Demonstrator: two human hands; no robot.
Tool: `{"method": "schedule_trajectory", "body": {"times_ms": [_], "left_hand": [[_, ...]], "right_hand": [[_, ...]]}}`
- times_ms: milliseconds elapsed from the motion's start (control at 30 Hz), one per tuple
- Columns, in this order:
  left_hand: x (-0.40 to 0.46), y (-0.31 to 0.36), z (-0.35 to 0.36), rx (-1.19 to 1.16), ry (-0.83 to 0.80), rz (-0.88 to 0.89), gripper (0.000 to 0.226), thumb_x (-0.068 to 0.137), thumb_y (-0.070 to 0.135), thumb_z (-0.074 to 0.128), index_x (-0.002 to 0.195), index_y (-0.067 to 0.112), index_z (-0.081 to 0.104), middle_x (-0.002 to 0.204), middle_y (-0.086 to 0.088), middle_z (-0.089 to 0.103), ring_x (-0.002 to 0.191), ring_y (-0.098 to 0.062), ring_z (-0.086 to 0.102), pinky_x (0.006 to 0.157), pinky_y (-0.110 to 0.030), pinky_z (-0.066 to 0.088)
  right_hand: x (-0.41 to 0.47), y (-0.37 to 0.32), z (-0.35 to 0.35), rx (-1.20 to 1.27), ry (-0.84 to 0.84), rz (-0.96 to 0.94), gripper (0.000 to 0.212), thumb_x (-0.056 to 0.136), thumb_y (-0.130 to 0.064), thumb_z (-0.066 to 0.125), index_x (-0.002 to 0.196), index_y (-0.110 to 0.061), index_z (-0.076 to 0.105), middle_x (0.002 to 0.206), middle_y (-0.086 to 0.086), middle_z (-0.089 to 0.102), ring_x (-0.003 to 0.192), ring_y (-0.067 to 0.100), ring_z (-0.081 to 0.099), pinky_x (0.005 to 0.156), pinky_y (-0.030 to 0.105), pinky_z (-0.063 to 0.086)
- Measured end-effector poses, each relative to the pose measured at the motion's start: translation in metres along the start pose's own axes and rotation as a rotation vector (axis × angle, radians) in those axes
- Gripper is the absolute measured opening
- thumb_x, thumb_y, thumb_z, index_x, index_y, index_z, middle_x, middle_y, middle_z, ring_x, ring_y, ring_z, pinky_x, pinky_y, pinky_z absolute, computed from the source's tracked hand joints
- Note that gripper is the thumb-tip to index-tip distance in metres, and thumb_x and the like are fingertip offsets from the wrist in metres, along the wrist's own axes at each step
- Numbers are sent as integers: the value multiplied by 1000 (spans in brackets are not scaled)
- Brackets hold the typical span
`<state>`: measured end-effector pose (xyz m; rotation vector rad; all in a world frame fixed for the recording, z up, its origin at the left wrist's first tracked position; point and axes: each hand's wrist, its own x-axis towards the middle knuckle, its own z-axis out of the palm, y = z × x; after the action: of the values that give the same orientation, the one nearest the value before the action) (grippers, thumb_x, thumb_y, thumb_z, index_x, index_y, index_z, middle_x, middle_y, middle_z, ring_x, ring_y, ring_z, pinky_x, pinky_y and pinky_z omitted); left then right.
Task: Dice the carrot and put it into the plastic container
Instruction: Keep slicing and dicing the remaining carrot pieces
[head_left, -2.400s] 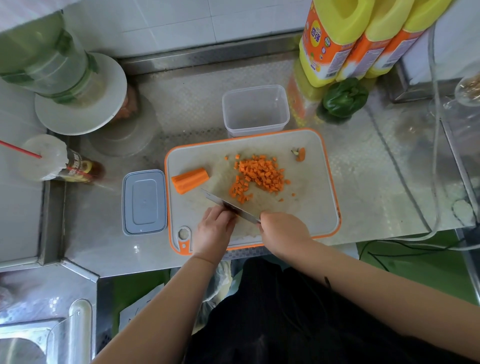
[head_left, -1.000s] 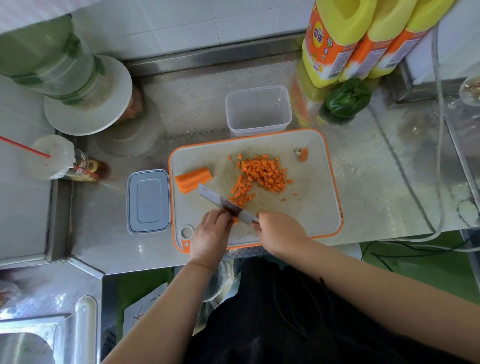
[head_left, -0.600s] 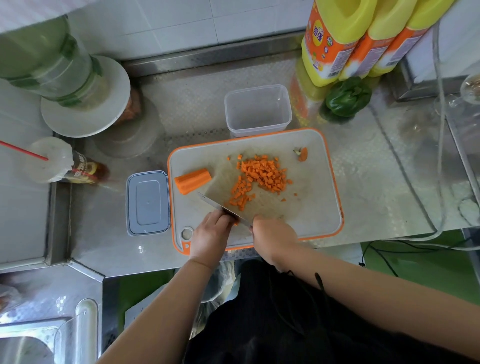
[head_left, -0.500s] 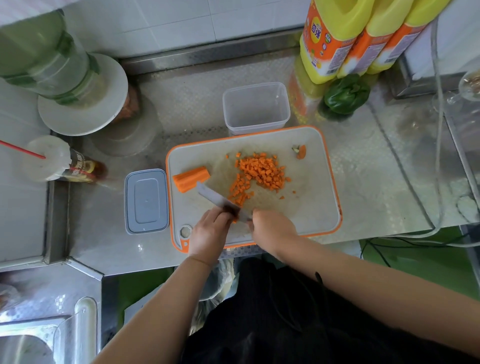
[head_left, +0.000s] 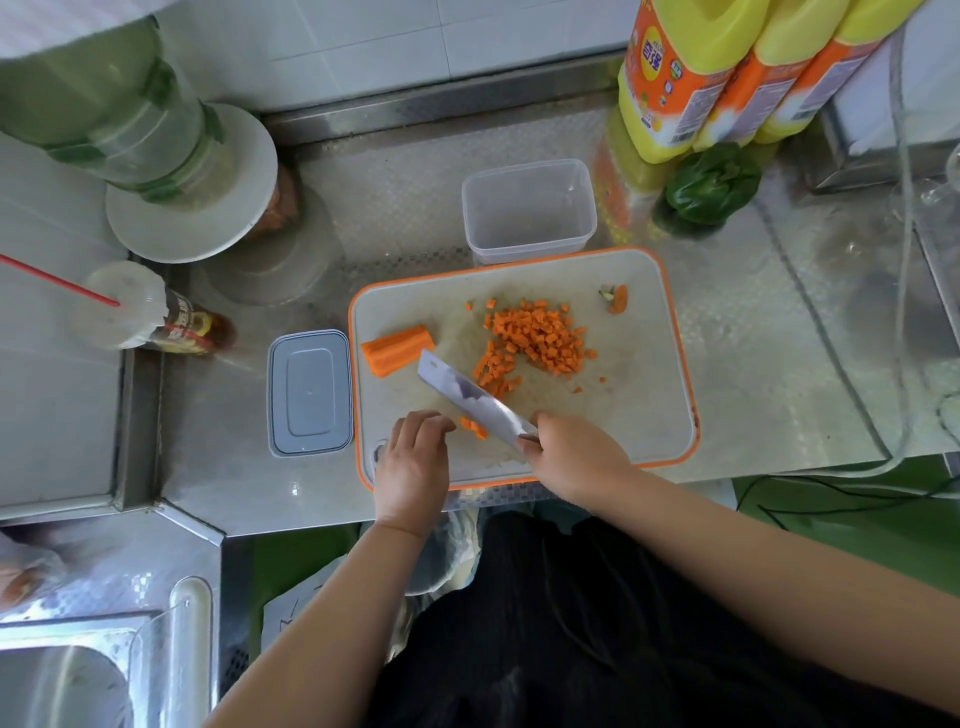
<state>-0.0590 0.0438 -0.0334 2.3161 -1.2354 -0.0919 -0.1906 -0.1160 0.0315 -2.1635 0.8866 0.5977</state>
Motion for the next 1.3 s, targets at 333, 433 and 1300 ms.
{"method": "schedule_trajectory", "body": {"times_ms": [333,433,1300], "left_hand": [[9,3,-12,-104,126,-143,16,91,8,44,102,15,52,101,-4,56,87,-28,58,73,-39,50],[14,6,-14,-102,107,-158,18,91,10,43,104,15,54,101,-3,58,89,-27,58,73,-39,51],[72,67,-19,468,-389,179,92,69,-3,39,149,42,25,159,-2,21,144,-36,18,116,-59,15]], "right_hand": [[11,11,-1,-25,-84,12,28,99,-36,42,92,-13,55,71,1,53,62,18,50,52,29,35],[25,21,-17,8,19,94,31,99,-35,43,79,-13,51,64,3,51,55,18,49,48,28,34],[-6,25,-18,-412,736,-139,31,55,-12,81,75,-6,57,53,3,51,43,24,51,41,25,26]]}}
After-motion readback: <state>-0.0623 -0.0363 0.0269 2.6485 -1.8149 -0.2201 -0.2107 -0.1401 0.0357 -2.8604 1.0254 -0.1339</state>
